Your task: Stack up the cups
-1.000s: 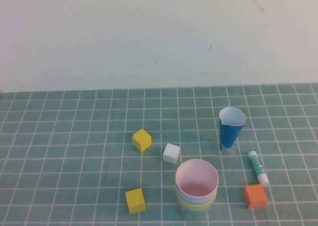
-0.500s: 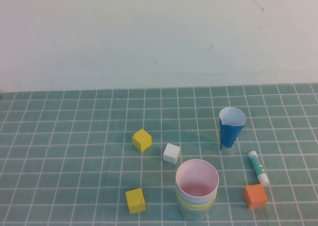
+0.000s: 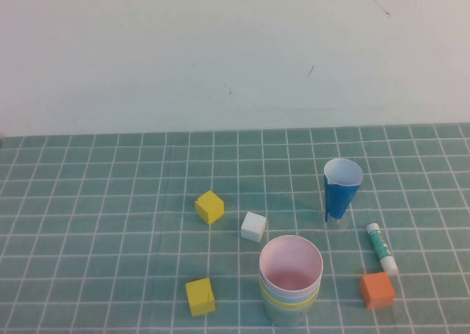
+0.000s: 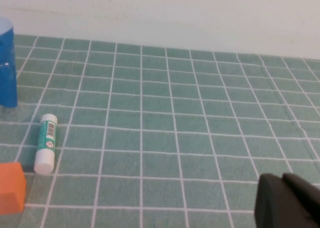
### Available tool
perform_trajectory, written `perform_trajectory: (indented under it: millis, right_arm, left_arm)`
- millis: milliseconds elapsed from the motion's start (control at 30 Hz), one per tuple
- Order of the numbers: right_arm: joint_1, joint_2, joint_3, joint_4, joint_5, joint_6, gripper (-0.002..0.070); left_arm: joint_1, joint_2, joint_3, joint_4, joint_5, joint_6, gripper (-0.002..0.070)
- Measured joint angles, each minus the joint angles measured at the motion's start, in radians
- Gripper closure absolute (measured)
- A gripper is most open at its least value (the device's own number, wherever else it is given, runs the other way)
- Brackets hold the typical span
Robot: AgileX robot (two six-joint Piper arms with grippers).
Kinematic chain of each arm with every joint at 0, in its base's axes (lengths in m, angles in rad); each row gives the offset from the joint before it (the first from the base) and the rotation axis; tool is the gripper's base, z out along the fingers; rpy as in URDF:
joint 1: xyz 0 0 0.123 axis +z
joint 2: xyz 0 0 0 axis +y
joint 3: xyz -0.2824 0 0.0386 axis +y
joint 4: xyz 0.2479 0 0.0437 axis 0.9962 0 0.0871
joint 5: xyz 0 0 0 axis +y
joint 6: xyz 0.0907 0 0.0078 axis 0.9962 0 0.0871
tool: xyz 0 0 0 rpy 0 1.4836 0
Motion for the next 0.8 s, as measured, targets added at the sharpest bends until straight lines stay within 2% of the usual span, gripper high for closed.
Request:
perform_trajectory:
  millis: [300, 800]
  right_arm:
    - [0.0, 0.0, -0.001, 0.0, 0.001, 0.0, 0.0678]
    - [0.0, 0.0, -0.001, 0.0, 0.001, 0.0, 0.0678]
  left_arm:
    - [0.003, 0.0, 0.032, -0.087, -0.035, 0.116, 0.0676]
    - [0.003, 0.0, 0.032, -0.094, -0.036, 0.141, 0.0677]
